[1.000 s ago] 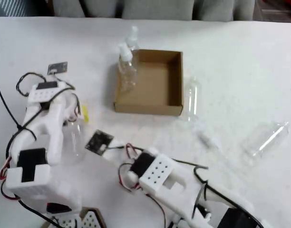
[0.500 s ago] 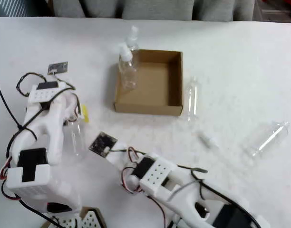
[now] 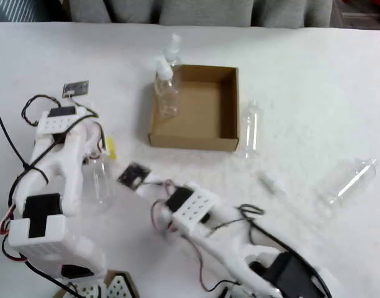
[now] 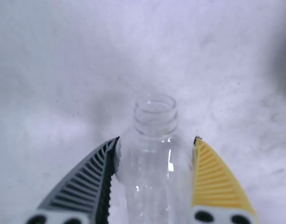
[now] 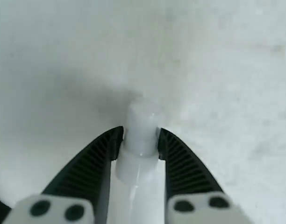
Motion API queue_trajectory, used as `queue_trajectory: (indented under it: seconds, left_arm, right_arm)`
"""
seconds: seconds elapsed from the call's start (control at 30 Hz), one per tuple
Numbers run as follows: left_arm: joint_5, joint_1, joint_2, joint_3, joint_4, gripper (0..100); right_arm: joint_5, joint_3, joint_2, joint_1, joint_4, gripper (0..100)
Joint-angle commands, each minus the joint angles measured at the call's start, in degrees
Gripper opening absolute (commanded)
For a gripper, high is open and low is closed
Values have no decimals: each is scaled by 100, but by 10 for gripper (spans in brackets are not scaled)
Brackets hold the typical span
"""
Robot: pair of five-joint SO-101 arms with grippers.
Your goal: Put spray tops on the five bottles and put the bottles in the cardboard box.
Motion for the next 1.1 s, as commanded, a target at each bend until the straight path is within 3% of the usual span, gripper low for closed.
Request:
queue_trajectory:
  seconds: [0.0, 0.23, 0.53, 0.77, 1.07]
  left_arm:
    - [-35, 242, -374, -26, -53, 20]
    - [-35, 760, -1771, 431, 114, 20]
    - [-35, 2141, -4954, 1705, -360, 21]
    - [-35, 2800, -7046, 3165, -1442, 23]
    - [-44, 2905, -9525, 4993, -2532, 23]
  right_arm:
    - [123, -369, -901, 1086, 400, 16]
    - [88, -756, -2615, 2949, 418, 16]
    - [88, -3024, -3284, 4119, 374, 17]
    - [79, -4862, -2730, 4075, -66, 17]
    - [114, -5266, -2422, 2765, -1710, 18]
